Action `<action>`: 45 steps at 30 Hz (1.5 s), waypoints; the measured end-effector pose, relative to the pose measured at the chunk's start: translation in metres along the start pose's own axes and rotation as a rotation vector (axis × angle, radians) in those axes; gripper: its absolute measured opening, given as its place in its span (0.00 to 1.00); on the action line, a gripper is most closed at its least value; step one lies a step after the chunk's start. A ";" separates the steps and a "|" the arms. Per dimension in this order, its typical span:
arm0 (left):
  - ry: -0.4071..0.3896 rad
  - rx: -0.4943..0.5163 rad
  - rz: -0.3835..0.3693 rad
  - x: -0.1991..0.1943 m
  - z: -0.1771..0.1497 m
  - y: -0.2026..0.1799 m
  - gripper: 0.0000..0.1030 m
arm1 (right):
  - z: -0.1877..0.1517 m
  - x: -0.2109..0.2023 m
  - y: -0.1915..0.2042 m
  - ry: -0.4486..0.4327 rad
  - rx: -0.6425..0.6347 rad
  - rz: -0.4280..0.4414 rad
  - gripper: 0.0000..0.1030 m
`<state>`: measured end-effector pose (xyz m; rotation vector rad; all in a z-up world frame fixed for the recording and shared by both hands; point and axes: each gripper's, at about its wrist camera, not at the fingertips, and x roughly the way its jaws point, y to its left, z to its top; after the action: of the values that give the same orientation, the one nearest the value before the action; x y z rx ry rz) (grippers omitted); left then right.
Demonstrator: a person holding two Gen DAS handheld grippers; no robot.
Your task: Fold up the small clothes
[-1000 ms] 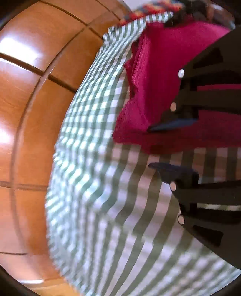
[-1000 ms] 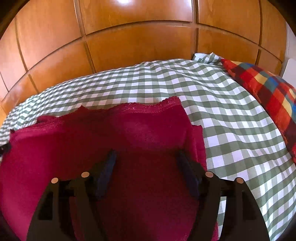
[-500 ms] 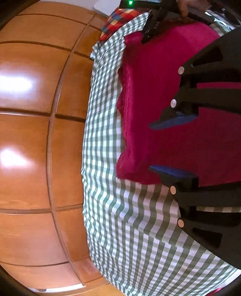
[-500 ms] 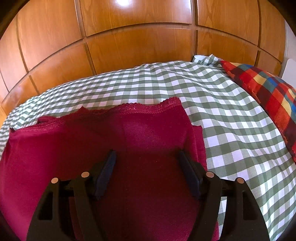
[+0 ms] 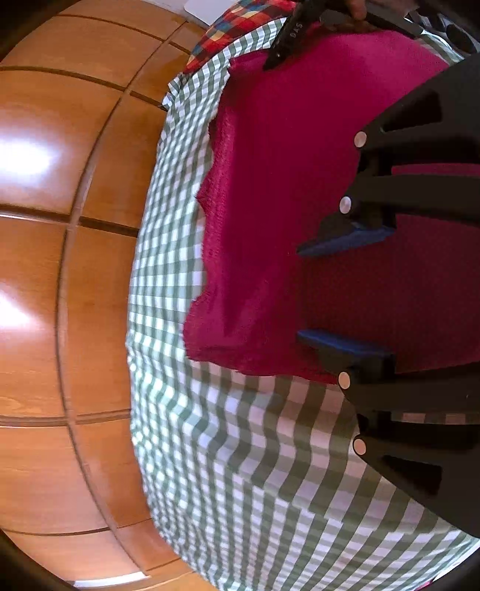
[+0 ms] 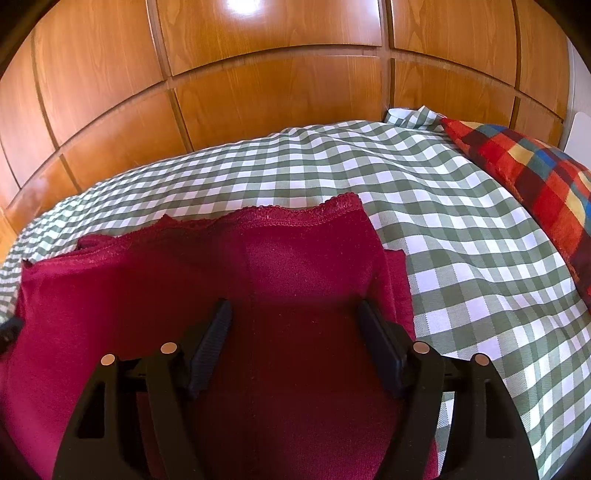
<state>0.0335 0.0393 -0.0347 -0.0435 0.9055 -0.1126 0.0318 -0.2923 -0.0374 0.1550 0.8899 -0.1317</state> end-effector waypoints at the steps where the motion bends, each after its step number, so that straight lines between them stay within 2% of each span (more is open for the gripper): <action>1: 0.002 0.003 0.001 0.004 -0.002 0.001 0.41 | 0.000 0.001 -0.001 0.000 0.004 0.004 0.69; 9: -0.019 -0.013 -0.015 0.005 -0.006 0.005 0.41 | 0.000 0.001 -0.001 0.001 0.007 0.007 0.69; 11: -0.022 -0.005 0.001 -0.004 -0.006 0.003 0.41 | 0.000 0.001 -0.001 0.001 0.007 0.008 0.69; 16: -0.057 0.021 0.018 -0.033 -0.008 -0.002 0.46 | 0.005 -0.002 -0.001 0.031 0.015 0.013 0.70; 21: -0.090 0.036 0.003 -0.058 -0.012 -0.006 0.52 | 0.007 -0.030 -0.014 0.041 0.102 0.091 0.72; 27: -0.098 0.058 -0.019 -0.071 -0.019 -0.017 0.54 | -0.009 -0.071 -0.040 0.027 0.134 0.119 0.72; 31: -0.099 0.069 -0.032 -0.074 -0.023 -0.024 0.57 | -0.031 -0.092 -0.054 0.061 0.118 0.131 0.65; 35: -0.087 0.078 -0.040 -0.071 -0.027 -0.030 0.58 | -0.050 -0.101 -0.055 0.106 0.094 0.165 0.52; 36: -0.081 0.082 -0.041 -0.070 -0.028 -0.031 0.58 | -0.055 -0.101 -0.053 0.121 0.078 0.169 0.41; 39: -0.072 0.085 -0.039 -0.066 -0.030 -0.032 0.58 | -0.067 -0.099 -0.050 0.156 0.022 0.085 0.10; 43: -0.010 0.074 -0.011 -0.047 -0.037 -0.025 0.61 | -0.081 -0.085 -0.067 0.191 0.095 0.104 0.09; 45: 0.007 0.044 -0.033 -0.041 -0.042 -0.018 0.62 | -0.078 -0.087 -0.062 0.191 0.077 0.086 0.09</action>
<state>-0.0260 0.0266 -0.0264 -0.0172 0.9096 -0.1632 -0.0926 -0.3344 -0.0225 0.2810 1.0676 -0.0718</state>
